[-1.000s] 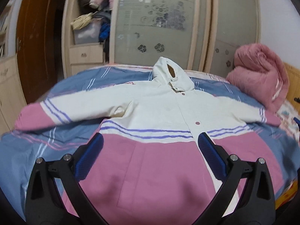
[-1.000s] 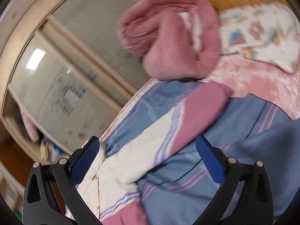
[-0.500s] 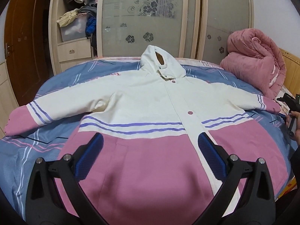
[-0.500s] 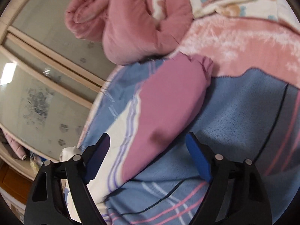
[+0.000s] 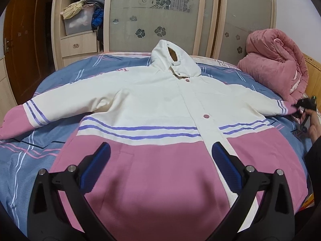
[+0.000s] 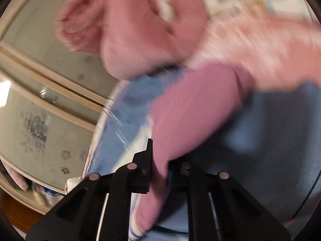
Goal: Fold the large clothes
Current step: 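Grasp the pink sleeve cuff with the right tool, then fold the held sleeve across the jacket chest and open the right tool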
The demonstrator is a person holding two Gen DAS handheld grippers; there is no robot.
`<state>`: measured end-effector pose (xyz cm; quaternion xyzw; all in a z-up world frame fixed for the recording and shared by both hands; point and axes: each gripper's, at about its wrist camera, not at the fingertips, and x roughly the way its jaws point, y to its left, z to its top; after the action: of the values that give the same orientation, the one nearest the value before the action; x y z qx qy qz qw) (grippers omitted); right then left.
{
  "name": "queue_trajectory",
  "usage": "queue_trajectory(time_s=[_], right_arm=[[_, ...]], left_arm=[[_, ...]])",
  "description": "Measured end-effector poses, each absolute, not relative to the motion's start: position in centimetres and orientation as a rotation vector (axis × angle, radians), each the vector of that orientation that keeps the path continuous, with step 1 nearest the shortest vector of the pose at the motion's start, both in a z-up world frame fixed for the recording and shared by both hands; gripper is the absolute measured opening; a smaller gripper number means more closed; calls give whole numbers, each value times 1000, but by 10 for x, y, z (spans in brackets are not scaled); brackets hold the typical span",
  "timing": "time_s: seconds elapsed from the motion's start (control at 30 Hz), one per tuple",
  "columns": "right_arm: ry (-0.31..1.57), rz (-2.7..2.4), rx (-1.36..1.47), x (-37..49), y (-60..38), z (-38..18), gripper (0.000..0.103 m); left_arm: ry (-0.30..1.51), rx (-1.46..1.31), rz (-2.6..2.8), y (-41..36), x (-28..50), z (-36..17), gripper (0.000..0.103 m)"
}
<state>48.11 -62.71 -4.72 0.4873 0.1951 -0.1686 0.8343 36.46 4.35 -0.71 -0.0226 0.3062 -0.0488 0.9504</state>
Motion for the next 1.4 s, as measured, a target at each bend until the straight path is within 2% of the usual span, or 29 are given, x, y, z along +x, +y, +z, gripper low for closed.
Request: queue_trajectory(time_s=[0.23, 0.37, 0.47, 0.57, 0.73, 0.77, 0.87, 0.9, 0.93, 0.97, 1.0, 1.13, 1.2, 1.4], right_arm=[[283, -189, 680, 512, -492, 58, 8], [307, -23, 352, 529, -357, 93, 8], [408, 117, 144, 543, -256, 75, 8], [525, 203, 46, 557, -193, 35, 8], [753, 311, 16, 576, -142, -31, 11], [788, 321, 24, 579, -141, -40, 14], [852, 354, 38, 576, -133, -49, 30], [850, 356, 55, 571, -134, -48, 41], [844, 370, 89, 566, -138, -42, 61], [839, 383, 125, 563, -141, -37, 74], [832, 393, 160, 558, -141, -34, 100], [798, 404, 271, 522, -138, -6, 102], [719, 401, 287, 492, -142, 9, 102], [580, 194, 68, 390, -157, 25, 102]], left_arm=[[624, -64, -72, 56, 365, -7, 101], [605, -78, -76, 60, 363, 0, 101], [593, -105, -85, 65, 358, 6, 101], [582, -122, -89, 69, 354, 10, 101], [566, -138, -77, 76, 348, 16, 101], [566, -142, -76, 78, 347, 16, 101], [568, -144, -67, 83, 343, 17, 101], [571, -143, -63, 84, 342, 17, 101], [575, -144, -60, 86, 341, 17, 101], [577, -148, -59, 88, 340, 17, 101], [582, -152, -59, 90, 338, 17, 101], [611, -165, -49, 95, 336, 17, 101], [619, -181, -45, 97, 334, 18, 101], [621, -159, -28, 89, 323, 23, 101]])
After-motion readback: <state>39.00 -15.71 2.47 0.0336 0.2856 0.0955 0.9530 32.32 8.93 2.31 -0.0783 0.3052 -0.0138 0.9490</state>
